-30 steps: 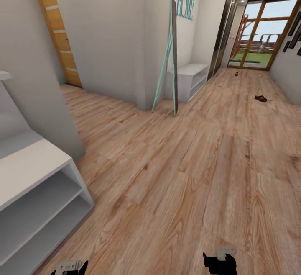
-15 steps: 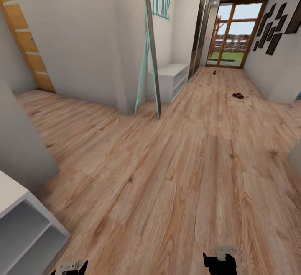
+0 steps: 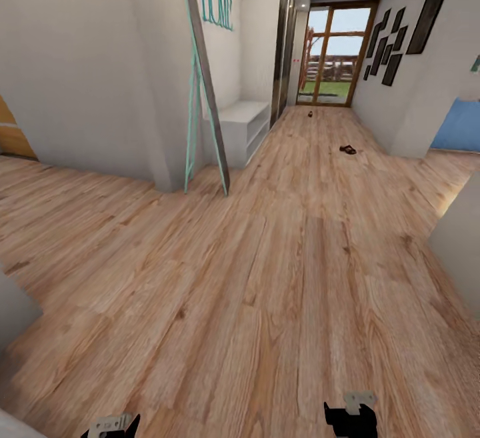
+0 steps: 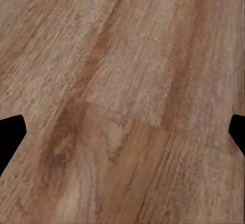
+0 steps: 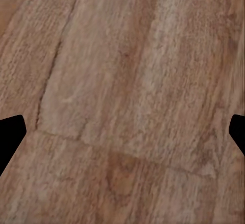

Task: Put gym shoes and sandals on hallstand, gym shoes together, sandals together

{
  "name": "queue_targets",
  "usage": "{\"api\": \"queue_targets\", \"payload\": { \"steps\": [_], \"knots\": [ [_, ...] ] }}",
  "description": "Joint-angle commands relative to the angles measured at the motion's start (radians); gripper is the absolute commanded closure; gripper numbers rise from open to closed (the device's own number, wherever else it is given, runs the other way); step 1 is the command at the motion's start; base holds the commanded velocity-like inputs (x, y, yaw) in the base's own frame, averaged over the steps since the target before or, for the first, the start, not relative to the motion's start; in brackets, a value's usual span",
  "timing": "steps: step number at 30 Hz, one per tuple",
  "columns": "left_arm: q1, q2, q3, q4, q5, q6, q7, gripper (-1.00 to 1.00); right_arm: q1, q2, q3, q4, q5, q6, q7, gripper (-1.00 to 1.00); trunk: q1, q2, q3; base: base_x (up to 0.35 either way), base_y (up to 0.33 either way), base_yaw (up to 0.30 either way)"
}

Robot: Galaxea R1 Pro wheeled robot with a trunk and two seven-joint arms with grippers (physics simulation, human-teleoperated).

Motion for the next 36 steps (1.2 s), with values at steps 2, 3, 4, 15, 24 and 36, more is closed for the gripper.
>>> {"api": "queue_targets", "payload": {
  "steps": [2,3,4,15,24,36],
  "knots": [
    [0.0,0.0,0.005,0.001,0.008,0.0,-0.01,-1.0,-0.001,0.0,-0.008,0.001,0.01,-0.004,-0.003,-1.0,0.0,0.0,-0.001,0.339,0.0,-0.267],
    [0.0,0.0,0.005,0.001,0.007,0.0,-0.01,-1.0,-0.001,0.0,-0.008,0.001,0.01,-0.004,-0.003,-1.0,0.0,0.0,-0.001,0.339,0.0,-0.267],
    [0.0,0.0,0.005,0.001,0.007,0.0,-0.01,-1.0,-0.001,0.0,-0.008,0.001,0.01,-0.004,-0.003,-1.0,0.0,0.0,-0.001,0.339,0.0,-0.267],
    [0.0,0.0,0.005,0.001,0.007,0.0,-0.01,-1.0,-0.001,0.0,-0.008,0.001,0.01,-0.005,-0.004,-1.0,0.0,0.0,-0.001,0.339,0.0,-0.268],
    [0.0,0.0,0.005,0.001,0.007,0.0,-0.01,-1.0,-0.001,0.0,-0.008,0.0,0.009,-0.005,-0.004,-1.0,0.0,0.0,-0.001,0.339,0.0,-0.267],
    [0.0,0.0,0.005,0.001,0.007,0.0,-0.01,-1.0,-0.001,-0.002,-0.009,-0.001,0.011,-0.006,-0.005,-1.0,0.0,0.0,-0.001,0.339,0.0,-0.125]
  ]
}}
